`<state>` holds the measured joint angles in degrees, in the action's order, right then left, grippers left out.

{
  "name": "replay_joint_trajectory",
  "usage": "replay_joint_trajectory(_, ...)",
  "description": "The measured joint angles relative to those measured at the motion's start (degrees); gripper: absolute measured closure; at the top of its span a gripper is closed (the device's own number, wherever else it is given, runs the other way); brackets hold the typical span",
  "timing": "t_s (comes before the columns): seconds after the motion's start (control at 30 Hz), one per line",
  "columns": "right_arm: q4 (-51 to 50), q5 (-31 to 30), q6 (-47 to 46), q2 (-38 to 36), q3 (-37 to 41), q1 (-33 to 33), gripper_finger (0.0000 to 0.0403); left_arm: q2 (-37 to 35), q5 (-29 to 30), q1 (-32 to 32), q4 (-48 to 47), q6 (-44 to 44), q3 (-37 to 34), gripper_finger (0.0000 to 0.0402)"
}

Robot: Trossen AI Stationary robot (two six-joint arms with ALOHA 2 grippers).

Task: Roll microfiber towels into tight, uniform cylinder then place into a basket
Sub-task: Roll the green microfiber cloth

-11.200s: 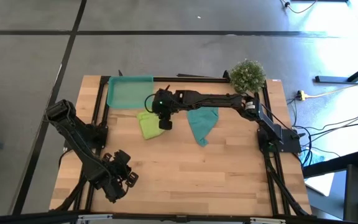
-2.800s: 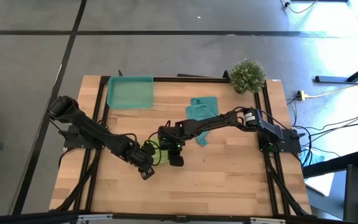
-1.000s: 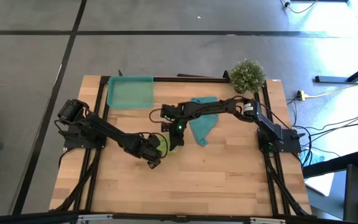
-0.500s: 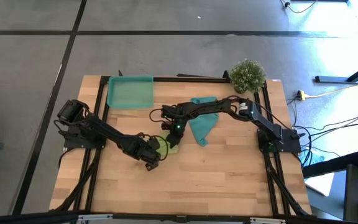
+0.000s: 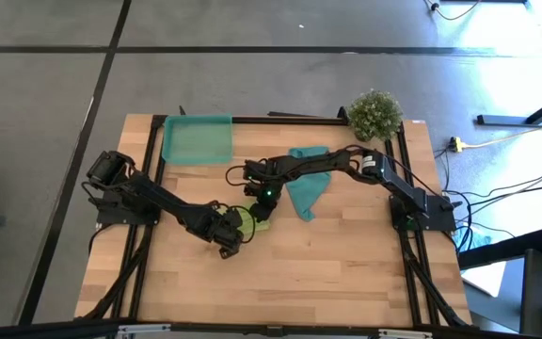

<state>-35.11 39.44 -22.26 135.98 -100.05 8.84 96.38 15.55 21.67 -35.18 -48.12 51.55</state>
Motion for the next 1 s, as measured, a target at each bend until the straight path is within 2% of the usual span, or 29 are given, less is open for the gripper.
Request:
replay_joint_trajectory(0.23, 0.0, -0.6, 0.1, 0.0, 0.0, 0.0, 0.0397, -0.1, -0.8, -0.9, -0.5, 2.6, 0.0, 0.0332)
replay_joint_trajectory(0.3, 0.4, -1.0, 0.1, 0.0, 0.0, 0.0, 0.0397, -1.1, -2.5, -1.7, -2.0, 2.1, 0.0, 0.0328)
replay_joint_trajectory(0.53, 0.5, -1.3, 0.2, 0.0, 0.0, 0.0, 0.0397, -10.1, -2.0, -3.0, -5.7, 2.3, -0.2, 0.033)
replay_joint_trajectory(0.73, 0.8, -1.3, 0.2, 0.0, 0.0, 0.0, 0.0397, -13.7, -1.6, -1.7, -0.1, 10.2, -0.1, 0.0331)
replay_joint_trajectory(0.93, 1.0, -1.3, 0.2, 0.1, 0.0, 0.0, 0.0397, -10.8, -3.9, -1.3, 12.6, 14.7, -3.5, 0.0331)
replay_joint_trajectory(1.0, 1.1, -1.3, 0.2, 0.1, 0.1, 0.0, 0.0397, -9.6, -4.0, -1.4, 14.2, 15.3, -4.6, 0.0331)
